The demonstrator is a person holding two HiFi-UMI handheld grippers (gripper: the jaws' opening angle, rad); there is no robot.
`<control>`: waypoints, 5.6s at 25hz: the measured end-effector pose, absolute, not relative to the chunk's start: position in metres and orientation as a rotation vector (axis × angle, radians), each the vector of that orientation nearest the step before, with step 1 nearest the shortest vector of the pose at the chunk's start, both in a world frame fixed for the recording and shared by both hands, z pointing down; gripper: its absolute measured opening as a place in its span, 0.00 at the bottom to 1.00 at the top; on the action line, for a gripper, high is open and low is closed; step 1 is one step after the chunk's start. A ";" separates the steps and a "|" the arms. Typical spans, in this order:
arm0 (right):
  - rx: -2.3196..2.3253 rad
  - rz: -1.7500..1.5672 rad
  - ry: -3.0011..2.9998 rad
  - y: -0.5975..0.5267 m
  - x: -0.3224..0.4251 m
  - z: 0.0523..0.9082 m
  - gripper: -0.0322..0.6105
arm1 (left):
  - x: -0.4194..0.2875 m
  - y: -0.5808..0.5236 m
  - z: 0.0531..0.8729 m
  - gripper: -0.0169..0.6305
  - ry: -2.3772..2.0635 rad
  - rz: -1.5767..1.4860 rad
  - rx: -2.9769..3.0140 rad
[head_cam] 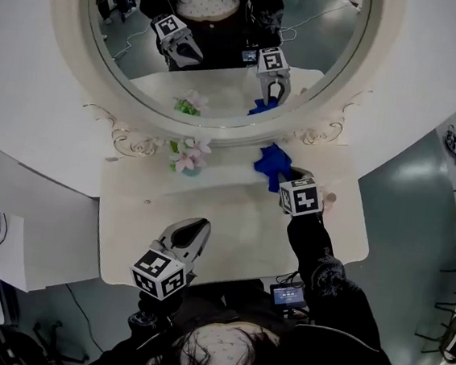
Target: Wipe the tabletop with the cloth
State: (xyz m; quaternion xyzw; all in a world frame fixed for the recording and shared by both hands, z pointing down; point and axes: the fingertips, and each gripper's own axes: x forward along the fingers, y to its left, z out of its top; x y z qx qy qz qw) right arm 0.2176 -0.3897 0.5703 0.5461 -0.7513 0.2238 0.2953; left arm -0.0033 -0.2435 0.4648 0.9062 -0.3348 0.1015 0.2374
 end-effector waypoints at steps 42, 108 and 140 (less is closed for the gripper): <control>1.698 0.793 -2.228 -0.346 0.308 0.495 0.18 | 0.034 -0.207 0.468 0.03 -1.108 0.279 2.388; 1.281 0.878 -1.958 -0.257 -0.056 0.661 0.18 | -0.279 -0.176 0.505 0.03 -1.233 0.229 2.267; 1.670 0.953 -1.719 -0.196 0.405 0.664 0.18 | 0.053 -0.173 0.504 0.03 -0.995 0.327 2.418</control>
